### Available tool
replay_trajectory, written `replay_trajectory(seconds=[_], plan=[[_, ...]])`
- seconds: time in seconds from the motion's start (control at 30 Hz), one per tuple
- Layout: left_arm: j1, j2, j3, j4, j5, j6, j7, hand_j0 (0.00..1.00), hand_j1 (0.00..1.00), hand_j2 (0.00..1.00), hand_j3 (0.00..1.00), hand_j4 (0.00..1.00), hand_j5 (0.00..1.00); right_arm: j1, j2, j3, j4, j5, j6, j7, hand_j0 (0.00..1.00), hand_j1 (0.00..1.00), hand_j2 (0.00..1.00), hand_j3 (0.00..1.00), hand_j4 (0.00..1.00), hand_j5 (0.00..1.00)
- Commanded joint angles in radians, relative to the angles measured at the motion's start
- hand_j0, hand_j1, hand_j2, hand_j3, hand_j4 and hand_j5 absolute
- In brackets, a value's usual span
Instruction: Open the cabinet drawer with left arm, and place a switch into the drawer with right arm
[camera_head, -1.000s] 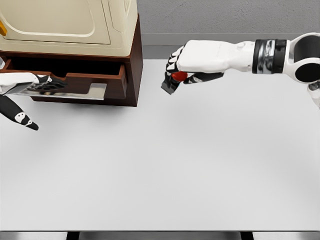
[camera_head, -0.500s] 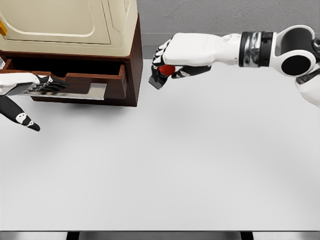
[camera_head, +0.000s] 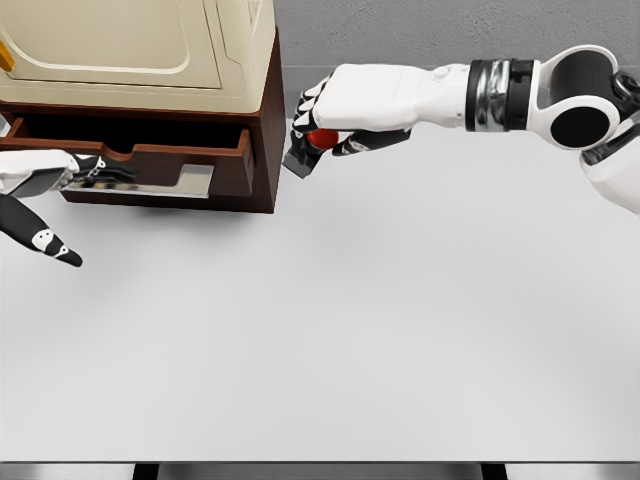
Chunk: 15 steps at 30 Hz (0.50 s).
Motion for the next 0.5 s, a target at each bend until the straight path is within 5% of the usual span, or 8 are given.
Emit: replay_trajectory(seconds=[0.0,0.47], plan=[[0.0,-0.001,0.001,0.0,0.019,0.001,-0.001,1.0,1.0,1.0,1.0,1.0,1.0,0.0,-0.003,-0.001,0.0,-0.004,0.001,-0.001,0.48,0.48,0.48,0.48,0.48,0.48],[0.026,-0.001,0.001,0.0,0.115,0.004,-0.001,1.0,1.0,1.0,1.0,1.0,1.0,-0.005,-0.003,0.001,-0.001,-0.004,0.001,-0.001,0.49,0.49,0.49,0.49,0.49,0.49]])
